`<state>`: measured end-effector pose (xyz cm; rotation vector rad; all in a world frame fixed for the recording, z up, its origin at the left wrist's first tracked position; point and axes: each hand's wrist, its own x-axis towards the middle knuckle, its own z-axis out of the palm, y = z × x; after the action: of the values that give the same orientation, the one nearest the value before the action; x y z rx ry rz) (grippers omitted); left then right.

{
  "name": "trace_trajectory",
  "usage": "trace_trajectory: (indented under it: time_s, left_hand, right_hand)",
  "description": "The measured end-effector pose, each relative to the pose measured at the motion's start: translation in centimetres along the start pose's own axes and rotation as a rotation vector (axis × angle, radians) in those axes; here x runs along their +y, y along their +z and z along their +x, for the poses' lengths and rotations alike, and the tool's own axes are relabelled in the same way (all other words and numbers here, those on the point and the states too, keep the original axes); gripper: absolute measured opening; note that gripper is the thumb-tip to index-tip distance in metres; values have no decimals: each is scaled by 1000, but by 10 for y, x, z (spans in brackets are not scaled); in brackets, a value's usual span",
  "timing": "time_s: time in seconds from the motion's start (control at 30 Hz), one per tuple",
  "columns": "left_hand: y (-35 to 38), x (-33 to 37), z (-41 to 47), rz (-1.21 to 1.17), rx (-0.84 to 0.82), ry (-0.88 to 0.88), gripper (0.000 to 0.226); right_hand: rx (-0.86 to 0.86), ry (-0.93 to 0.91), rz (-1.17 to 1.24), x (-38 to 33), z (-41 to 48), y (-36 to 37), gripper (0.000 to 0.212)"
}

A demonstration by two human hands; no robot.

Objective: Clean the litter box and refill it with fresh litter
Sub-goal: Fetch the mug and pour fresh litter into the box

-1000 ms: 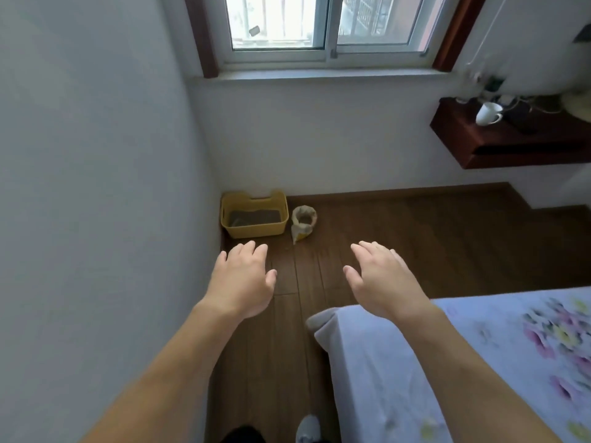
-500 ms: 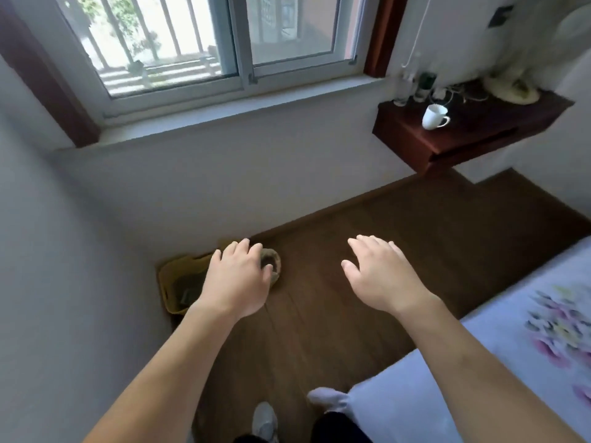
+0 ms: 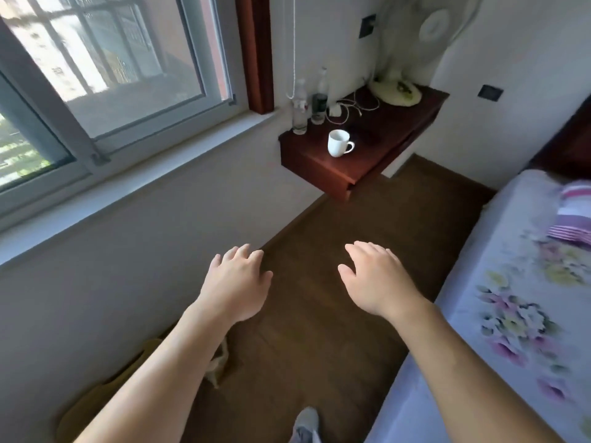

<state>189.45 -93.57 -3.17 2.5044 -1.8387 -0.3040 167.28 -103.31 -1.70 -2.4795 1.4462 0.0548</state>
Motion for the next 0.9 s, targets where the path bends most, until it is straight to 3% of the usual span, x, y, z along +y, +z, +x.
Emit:
trace_trajectory:
  time_s: [0.53, 0.9]
  left_hand:
    - [-24, 42, 363, -96, 53, 195, 50]
    - [-12, 68, 580, -226, -157, 257, 66]
  right_hand:
    - [43, 122, -32, 103, 308, -41, 50]
    - [14, 207, 266, 159, 489, -49, 48]
